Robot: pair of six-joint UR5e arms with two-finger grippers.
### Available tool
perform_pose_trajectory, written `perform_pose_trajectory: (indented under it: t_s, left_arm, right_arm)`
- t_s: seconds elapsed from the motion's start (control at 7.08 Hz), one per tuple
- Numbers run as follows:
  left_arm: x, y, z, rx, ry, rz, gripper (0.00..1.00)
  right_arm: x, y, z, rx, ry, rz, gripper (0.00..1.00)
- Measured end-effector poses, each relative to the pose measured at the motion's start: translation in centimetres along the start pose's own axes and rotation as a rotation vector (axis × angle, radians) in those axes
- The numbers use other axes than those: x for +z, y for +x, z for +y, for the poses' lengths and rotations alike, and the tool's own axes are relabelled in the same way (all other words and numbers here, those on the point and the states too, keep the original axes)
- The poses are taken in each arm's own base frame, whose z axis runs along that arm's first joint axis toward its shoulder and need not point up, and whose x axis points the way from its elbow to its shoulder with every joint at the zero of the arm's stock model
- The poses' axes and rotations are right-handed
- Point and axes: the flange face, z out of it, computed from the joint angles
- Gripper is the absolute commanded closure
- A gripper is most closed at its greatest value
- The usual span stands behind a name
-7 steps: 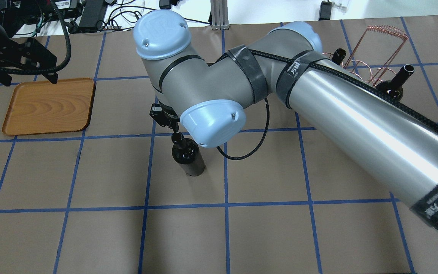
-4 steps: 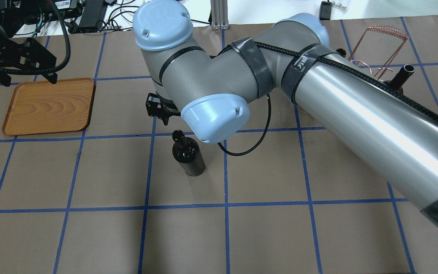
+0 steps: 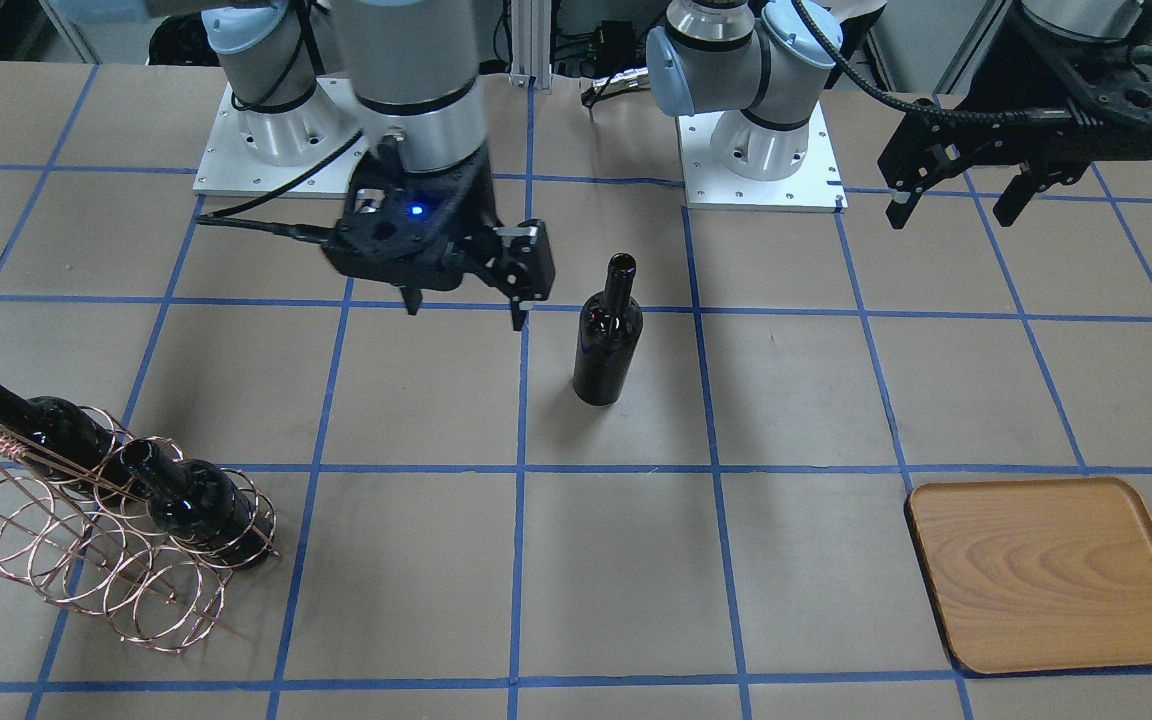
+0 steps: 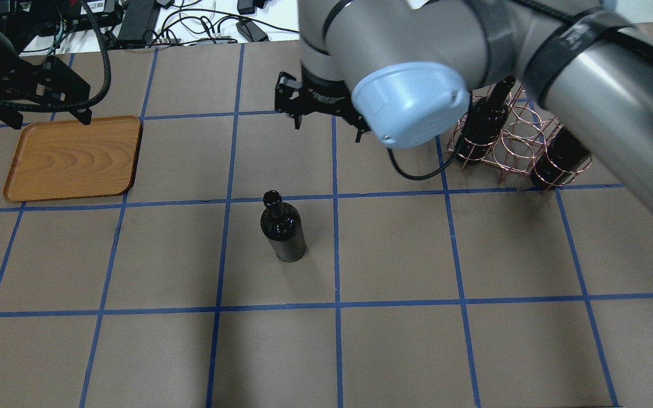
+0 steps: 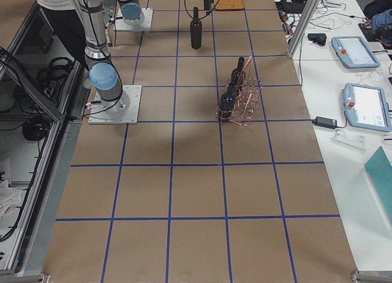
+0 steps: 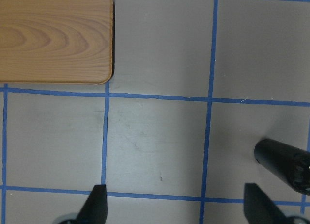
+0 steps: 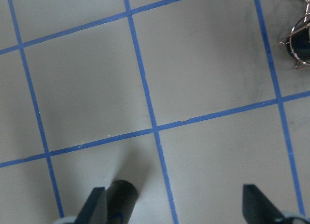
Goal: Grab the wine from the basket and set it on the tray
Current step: 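Open the right gripper and withdraw it while the left gripper reaches toward the bottle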
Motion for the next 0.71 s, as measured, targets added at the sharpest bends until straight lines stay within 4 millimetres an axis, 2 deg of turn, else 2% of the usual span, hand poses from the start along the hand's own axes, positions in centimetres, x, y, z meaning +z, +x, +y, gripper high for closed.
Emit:
perform_pose_trajectory:
  t_s: [0.14, 0.42, 0.56, 0.71]
  left_arm:
    - [0.3, 3.2, 0.7, -0.025, -0.012, 0.004, 0.00]
    - [2.4, 10.8, 3.7, -0.065, -0.065, 0.002, 0.00]
    - [3.7, 13.6, 5.0, -0.100, -0.093, -0.003, 0.00]
    - [4.8, 15.4, 6.1, -0.117, -0.119, -0.005, 0.00]
  right_arm:
    - [-0.8, 3.1, -1.8, -0.072, 0.013, 0.017, 0.00]
    - [-0.9, 7.2, -3.5, -0.145, 0.000, 0.124, 0.00]
    - [-0.6, 8.1, -3.7, -0.178, -0.023, 0.160, 0.00]
    - [-0.3, 8.7, -3.7, -0.218, -0.043, 0.175, 0.00]
